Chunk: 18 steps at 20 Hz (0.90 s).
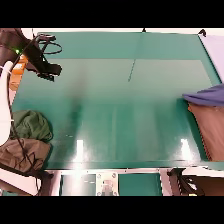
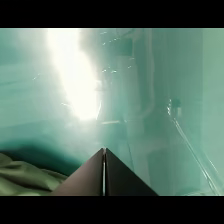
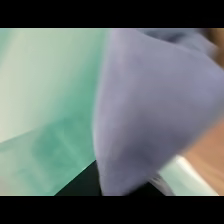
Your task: Fold the shirts.
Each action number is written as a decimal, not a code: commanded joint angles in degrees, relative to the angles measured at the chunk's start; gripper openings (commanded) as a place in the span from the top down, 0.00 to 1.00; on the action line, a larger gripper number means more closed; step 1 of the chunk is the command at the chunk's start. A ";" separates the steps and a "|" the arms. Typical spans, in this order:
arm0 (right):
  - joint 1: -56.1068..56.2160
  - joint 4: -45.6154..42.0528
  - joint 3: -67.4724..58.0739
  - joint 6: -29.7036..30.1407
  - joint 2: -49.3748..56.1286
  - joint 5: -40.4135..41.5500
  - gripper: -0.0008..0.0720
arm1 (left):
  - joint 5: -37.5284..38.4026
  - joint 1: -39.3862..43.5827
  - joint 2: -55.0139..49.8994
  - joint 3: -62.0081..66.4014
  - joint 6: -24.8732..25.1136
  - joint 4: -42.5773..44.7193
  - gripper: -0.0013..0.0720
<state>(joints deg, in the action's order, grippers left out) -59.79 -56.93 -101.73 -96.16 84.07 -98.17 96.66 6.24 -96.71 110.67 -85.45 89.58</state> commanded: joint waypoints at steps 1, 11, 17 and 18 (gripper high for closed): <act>-3.19 -15.91 0.00 -2.73 -2.03 -5.88 0.97 | -0.13 -0.04 0.02 -0.02 -0.02 -0.50 0.95; -3.19 -39.06 25.33 -6.95 -6.54 -6.14 0.90 | -0.22 -0.04 0.02 -0.02 0.07 -1.07 0.95; -1.90 -34.99 32.92 -6.08 -3.21 -5.77 0.41 | -1.49 -0.04 0.02 -0.02 0.42 -3.30 0.95; -0.39 -29.62 31.76 -4.70 -2.49 -5.49 0.79 | -1.01 -0.04 0.02 -0.02 0.39 -3.74 0.95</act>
<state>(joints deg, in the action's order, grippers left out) -62.04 -93.97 -70.78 -102.76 79.94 -103.96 95.90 6.24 -96.68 110.65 -85.21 87.29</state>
